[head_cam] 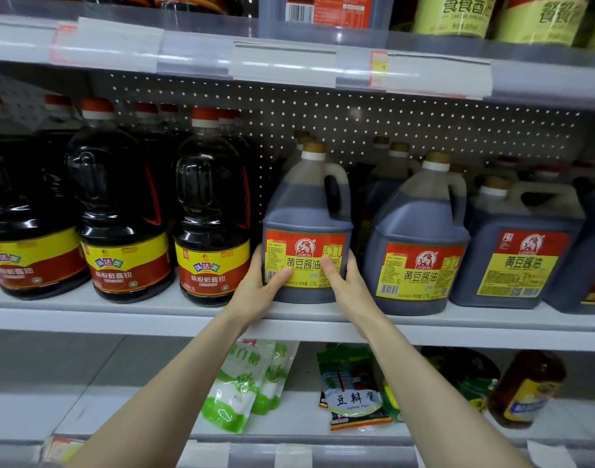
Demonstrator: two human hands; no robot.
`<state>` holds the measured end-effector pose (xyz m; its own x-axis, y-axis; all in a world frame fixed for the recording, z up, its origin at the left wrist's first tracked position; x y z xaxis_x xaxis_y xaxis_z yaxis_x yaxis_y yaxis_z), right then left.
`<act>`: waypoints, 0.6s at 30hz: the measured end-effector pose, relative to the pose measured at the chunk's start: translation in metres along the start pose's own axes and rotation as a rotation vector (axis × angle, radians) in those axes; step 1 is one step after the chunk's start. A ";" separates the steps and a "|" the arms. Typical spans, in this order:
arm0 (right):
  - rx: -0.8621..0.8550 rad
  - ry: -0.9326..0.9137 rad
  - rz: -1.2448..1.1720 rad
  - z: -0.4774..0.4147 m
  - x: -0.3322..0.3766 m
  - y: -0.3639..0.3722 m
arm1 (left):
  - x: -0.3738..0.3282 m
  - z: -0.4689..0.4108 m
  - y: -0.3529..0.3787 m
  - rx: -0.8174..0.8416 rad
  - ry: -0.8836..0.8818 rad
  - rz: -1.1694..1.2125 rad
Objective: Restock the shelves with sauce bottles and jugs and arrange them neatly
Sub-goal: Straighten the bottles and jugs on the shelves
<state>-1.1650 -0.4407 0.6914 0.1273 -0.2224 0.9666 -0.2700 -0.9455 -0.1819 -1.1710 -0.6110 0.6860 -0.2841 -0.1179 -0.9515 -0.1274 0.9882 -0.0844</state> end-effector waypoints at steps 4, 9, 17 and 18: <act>-0.006 0.006 0.017 0.001 0.000 0.001 | -0.001 0.001 0.000 -0.002 0.006 -0.015; -0.015 0.008 0.036 -0.001 -0.001 0.001 | -0.003 0.001 0.000 0.008 0.010 -0.013; -0.001 0.006 0.028 0.000 -0.001 0.002 | -0.002 0.000 -0.002 -0.002 0.009 -0.002; 0.001 0.005 0.026 0.000 0.000 0.001 | -0.002 0.000 -0.001 -0.006 0.009 -0.003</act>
<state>-1.1648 -0.4417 0.6910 0.1157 -0.2462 0.9623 -0.2725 -0.9395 -0.2076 -1.1701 -0.6122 0.6875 -0.2921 -0.1216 -0.9486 -0.1343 0.9873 -0.0853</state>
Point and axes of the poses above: each hand's wrist, its own z-axis away from the middle knuckle, its own y-axis out of the palm, x = y × z, the point moved 3 cm from there along -z, towards the middle knuckle, and after that the axes turned 12 degrees about -x, right-handed, at the moved point
